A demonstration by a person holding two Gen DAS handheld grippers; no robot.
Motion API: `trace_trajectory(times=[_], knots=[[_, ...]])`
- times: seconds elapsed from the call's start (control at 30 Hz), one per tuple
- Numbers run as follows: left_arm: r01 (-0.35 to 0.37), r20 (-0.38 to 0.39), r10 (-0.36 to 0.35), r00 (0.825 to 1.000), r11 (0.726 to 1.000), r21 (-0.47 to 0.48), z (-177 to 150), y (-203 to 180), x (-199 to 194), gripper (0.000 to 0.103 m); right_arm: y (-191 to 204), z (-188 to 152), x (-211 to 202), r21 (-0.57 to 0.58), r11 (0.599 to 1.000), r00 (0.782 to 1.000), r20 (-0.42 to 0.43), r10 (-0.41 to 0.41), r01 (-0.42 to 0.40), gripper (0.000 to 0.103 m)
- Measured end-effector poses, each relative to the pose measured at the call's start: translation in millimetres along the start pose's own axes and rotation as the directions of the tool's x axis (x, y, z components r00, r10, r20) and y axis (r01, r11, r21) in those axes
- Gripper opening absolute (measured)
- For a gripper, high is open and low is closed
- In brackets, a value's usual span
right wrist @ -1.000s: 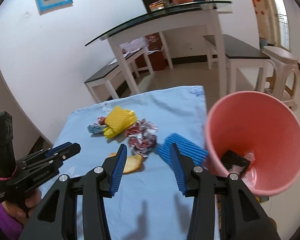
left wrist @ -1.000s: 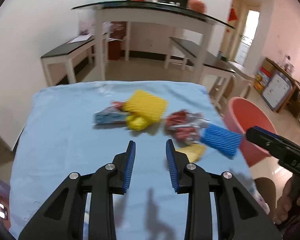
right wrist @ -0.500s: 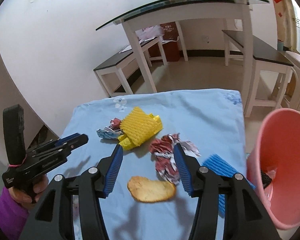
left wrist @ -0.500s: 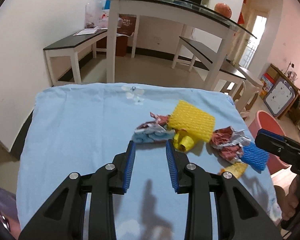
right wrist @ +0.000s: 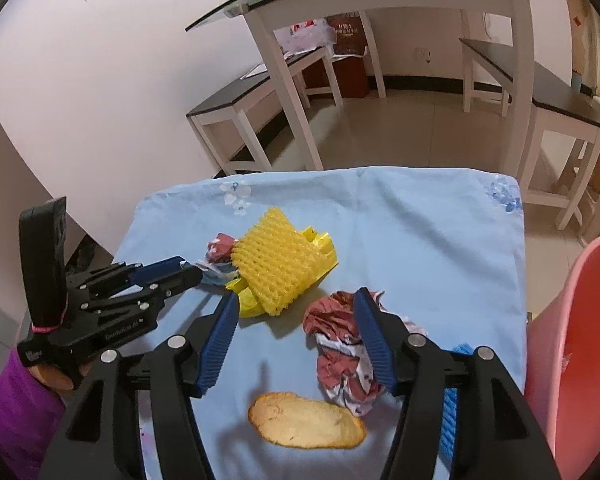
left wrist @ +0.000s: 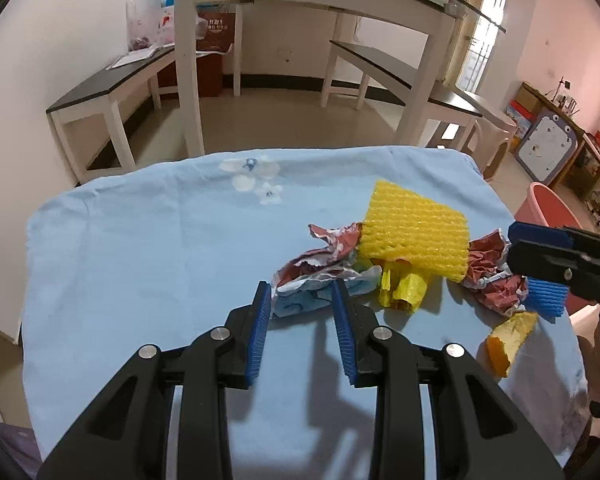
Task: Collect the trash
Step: 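Grasp the crumpled printed wrapper with left tool while right tool grasps yellow foam net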
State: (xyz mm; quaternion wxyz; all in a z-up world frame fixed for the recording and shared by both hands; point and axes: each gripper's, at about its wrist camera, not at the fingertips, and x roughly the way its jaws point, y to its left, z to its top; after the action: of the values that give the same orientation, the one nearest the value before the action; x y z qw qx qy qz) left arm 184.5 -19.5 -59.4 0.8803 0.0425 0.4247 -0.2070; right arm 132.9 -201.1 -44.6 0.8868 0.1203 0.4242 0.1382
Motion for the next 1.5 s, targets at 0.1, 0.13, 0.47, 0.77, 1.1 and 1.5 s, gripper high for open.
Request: trace_trajectory(times=[0.1, 0.13, 0.47, 0.77, 1.1, 1.5], knots=[[-0.005, 0.023, 0.005, 1.0, 1.0, 0.012, -2.9, -1.8, -0.6, 0.032, -0.6, 3.5, 6.0, 0.0, 1.0, 1.0, -0.008, -0.002, 0.002, 0.059], [-0.001, 0.025, 0.001, 1.0, 1.0, 0.015, -4.1, -2.7, -1.0, 0.031, -0.3, 4.4, 7.9, -0.004, 1.0, 1.0, -0.01, -0.004, 0.004, 0.059], [-0.003, 0.03, 0.003, 1.0, 1.0, 0.025, -15.0, -9.0, -11.8, 0.004, 4.5, 11.1, 25.4, -0.012, 1.0, 0.999, -0.033, -0.017, 0.016, 0.059], [-0.002, 0.061, 0.005, 0.998, 0.999, -0.049, -24.5, -5.9, -41.1, 0.003, 17.5, 26.7, 46.1, -0.056, 0.998, 0.999, -0.033, -0.017, 0.015, 0.064], [-0.055, 0.018, 0.058, 0.998, 0.99, -0.127, -36.4, 2.5, -44.2, 0.003, 40.3, 28.5, 69.5, -0.13, 0.991, 0.998, -0.052, -0.029, 0.022, 0.031], [-0.108, 0.04, 0.116, 0.992, 0.981, -0.159, -38.7, -4.1, -58.5, 0.003, 48.0, 18.1, 37.5, -0.107, 0.994, 1.0, 0.004, 0.01, -0.009, 0.014]])
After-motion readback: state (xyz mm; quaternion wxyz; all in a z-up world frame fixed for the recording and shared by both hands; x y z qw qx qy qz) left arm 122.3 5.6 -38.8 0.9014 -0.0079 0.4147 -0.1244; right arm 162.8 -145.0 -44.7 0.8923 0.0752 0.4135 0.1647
